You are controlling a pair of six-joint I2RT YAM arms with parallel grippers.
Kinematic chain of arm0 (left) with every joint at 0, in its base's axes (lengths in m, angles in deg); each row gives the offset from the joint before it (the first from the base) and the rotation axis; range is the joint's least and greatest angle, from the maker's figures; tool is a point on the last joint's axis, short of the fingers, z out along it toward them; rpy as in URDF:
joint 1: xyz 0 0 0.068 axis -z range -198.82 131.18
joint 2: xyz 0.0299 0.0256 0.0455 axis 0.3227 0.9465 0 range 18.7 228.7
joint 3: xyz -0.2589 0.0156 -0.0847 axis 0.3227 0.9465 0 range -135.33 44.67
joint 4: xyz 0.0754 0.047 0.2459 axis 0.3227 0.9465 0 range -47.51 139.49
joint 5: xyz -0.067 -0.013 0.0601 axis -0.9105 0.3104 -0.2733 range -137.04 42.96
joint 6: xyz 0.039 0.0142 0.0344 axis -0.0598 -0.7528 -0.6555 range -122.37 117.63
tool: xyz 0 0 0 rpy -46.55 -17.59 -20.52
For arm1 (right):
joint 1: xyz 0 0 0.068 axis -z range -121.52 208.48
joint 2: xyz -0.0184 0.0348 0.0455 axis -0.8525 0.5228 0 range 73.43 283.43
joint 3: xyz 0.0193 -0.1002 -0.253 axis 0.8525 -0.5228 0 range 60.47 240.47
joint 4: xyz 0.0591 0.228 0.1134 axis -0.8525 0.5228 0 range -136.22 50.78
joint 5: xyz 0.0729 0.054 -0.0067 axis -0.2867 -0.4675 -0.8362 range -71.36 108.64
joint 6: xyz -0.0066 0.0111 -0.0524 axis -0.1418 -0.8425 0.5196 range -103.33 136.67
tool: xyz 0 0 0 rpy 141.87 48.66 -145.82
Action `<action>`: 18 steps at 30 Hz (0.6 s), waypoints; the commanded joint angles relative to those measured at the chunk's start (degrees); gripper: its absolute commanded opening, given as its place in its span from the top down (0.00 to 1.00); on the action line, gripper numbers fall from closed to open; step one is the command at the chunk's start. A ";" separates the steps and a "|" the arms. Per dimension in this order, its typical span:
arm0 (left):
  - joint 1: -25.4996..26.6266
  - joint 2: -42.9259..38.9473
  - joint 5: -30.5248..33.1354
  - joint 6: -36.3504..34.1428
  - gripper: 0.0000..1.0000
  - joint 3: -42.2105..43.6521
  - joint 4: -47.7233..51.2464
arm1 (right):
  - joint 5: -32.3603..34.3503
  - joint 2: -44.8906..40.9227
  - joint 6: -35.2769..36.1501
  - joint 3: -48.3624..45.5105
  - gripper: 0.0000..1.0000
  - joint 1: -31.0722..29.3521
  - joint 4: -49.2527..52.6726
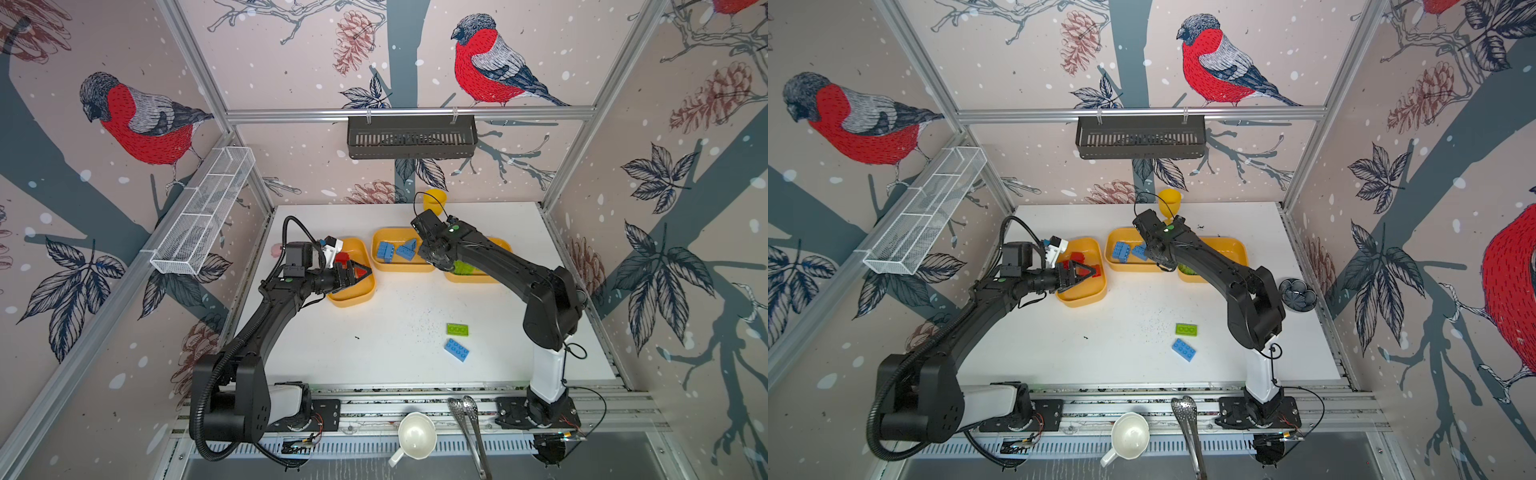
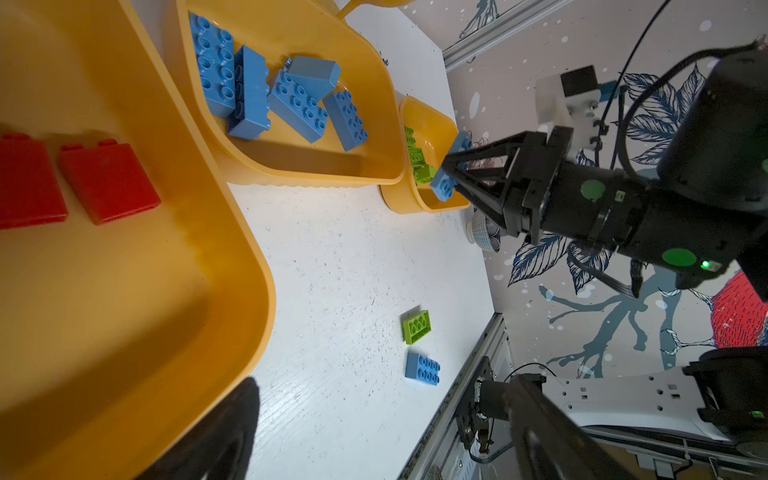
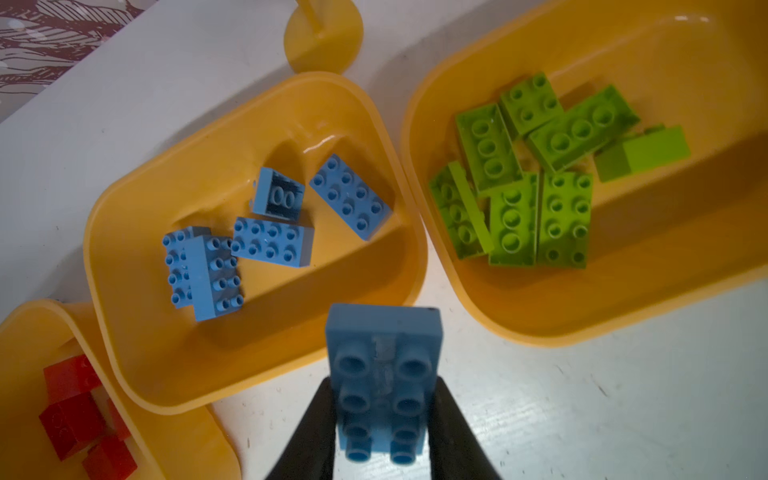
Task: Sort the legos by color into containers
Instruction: 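Carry the small blue brick with the right gripper and drop it into the middle bin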
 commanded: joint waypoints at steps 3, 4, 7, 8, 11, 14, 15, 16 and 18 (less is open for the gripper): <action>-0.13 0.62 -0.68 -0.39 0.08 -1.36 -1.11 | -2.01 6.61 10.10 7.43 0.71 2.03 -2.14; -0.13 0.71 -0.62 -0.31 0.08 -1.48 -1.11 | -3.02 7.80 10.55 8.48 0.70 2.38 -2.11; -0.12 0.89 -0.41 -0.52 0.08 -1.56 -0.85 | -4.96 10.99 11.62 10.86 0.69 2.93 -2.89; -0.22 0.97 -0.36 -0.48 0.08 -1.52 -0.84 | -5.68 12.00 12.32 11.61 0.68 2.91 -3.42; -0.26 1.27 -0.31 -0.73 0.08 -1.43 -0.76 | -7.01 15.00 12.94 13.92 0.65 2.99 -2.84; -0.37 1.41 -0.13 -1.05 0.08 -1.46 -0.45 | -7.74 16.80 13.48 14.89 0.56 3.17 -2.18; -0.47 1.54 -0.13 -1.09 0.08 -1.54 -0.38 | -7.81 16.85 13.70 14.97 0.50 3.18 -1.86; -0.56 1.60 -0.11 -1.24 0.08 -1.50 -0.19 | -7.62 16.87 13.71 14.92 0.44 3.29 -1.48; -0.69 1.66 -0.12 -1.36 0.08 -1.53 -0.05 | -7.33 16.04 13.80 14.56 0.37 3.60 -0.75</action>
